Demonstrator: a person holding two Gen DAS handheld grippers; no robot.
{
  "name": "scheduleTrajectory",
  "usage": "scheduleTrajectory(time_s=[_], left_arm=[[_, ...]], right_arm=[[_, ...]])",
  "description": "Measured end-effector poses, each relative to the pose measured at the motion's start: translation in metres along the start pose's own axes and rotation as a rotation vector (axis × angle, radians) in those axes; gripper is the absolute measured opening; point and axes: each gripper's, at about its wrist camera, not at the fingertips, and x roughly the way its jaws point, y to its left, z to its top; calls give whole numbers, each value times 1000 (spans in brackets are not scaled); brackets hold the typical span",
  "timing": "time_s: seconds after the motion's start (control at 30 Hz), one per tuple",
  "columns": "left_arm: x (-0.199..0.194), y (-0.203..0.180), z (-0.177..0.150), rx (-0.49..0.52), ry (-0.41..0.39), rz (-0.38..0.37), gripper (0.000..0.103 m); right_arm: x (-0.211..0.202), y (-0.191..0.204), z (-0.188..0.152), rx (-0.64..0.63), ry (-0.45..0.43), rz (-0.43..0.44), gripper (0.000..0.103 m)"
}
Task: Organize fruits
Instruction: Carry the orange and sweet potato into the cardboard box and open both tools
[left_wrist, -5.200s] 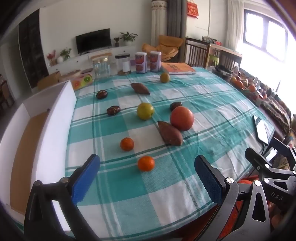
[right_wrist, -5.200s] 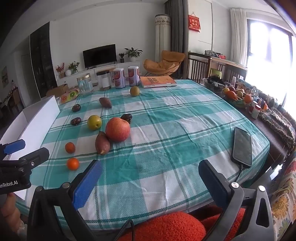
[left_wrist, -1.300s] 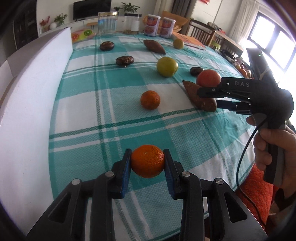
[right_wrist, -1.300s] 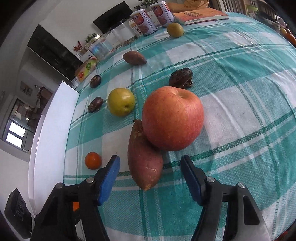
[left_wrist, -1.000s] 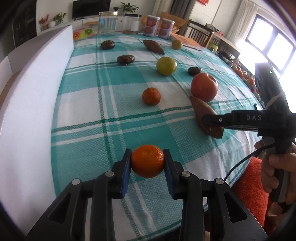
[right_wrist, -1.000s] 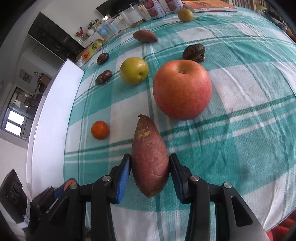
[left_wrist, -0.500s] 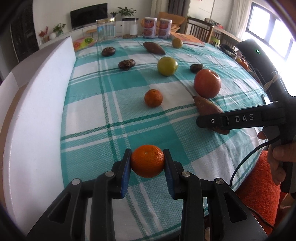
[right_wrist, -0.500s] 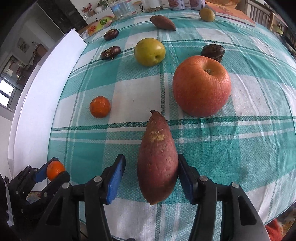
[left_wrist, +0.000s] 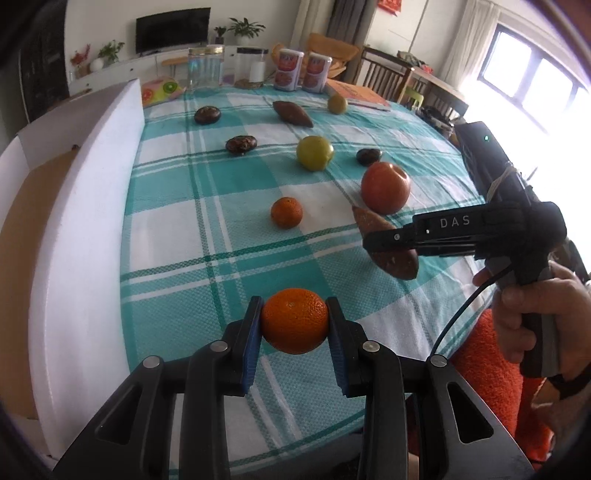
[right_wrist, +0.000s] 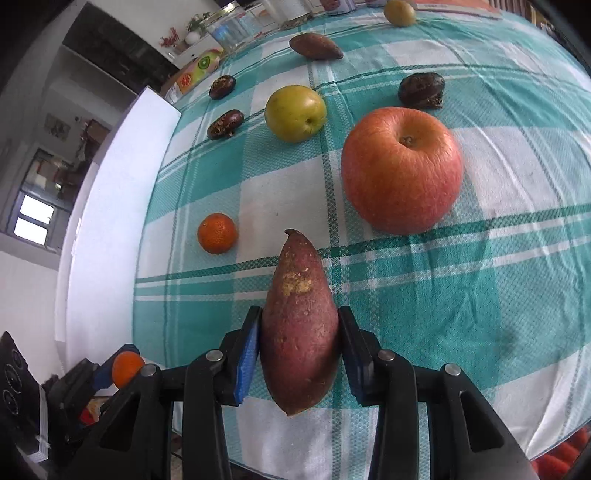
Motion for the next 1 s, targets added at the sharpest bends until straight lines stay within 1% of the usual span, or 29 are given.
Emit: scheduleTrajectory(time_s=[0.07, 0.1, 0.13, 0.17, 0.2, 0.23, 0.3, 0.37, 0.43, 0.5, 0.57, 0.63, 0.7, 0.73, 0.77, 0.8, 0.83, 0.87, 0.93, 1.0], left_arm=[[-20, 6, 7, -42, -24, -56, 34], [-32, 11, 10, -67, -33, -90, 34], [-44, 17, 14, -91, -48, -121, 34], [-57, 23, 18, -110, -68, -135, 34], [-70, 32, 23, -127, -92, -132, 34], [-81, 42, 27, -142, -115, -114, 34], [-97, 67, 33, -181, -146, -42, 34], [-105, 98, 34, -229, -163, 61, 34], [-107, 135, 26, -307, -153, 153, 34], [-107, 168, 13, -375, -135, 242, 34], [-105, 194, -4, -419, -114, 326, 34], [-103, 214, -18, -461, -89, 387, 35], [-101, 226, -28, -495, -69, 429, 36], [-100, 230, -31, -504, -66, 443, 42], [-100, 233, -33, -510, -66, 455, 53], [-101, 235, -33, -515, -71, 470, 61], [-102, 235, -33, -518, -83, 490, 77], [-103, 235, -32, -521, -99, 512, 87], [-103, 232, -29, -524, -127, 533, 89], [-101, 228, -25, -532, -151, 503, 89]], right_arm=[[-4, -8, -4, 87, -8, 151, 41], [-7, -6, -6, 108, -16, 211, 41], [-11, 1, -8, 113, -25, 257, 41], [-16, 11, -10, 104, -35, 297, 41], [-22, 28, -10, 79, -42, 330, 41], [-26, 48, -11, 42, -46, 357, 41], [-32, 95, -11, -50, -46, 405, 41], [-29, 144, -13, -140, -31, 440, 41], [-15, 190, -19, -217, 5, 473, 41], [8, 228, -27, -277, 52, 478, 41], [36, 259, -36, -335, 96, 459, 41], [61, 281, -47, -389, 134, 429, 41], [81, 295, -59, -429, 160, 393, 41], [91, 301, -61, -446, 161, 368, 41], [99, 306, -63, -462, 159, 341, 42], [104, 310, -63, -473, 151, 317, 43], [106, 311, -63, -477, 140, 300, 44], [106, 310, -62, -480, 129, 300, 45], [98, 305, -58, -480, 91, 308, 53], [80, 296, -53, -485, 21, 300, 66]])
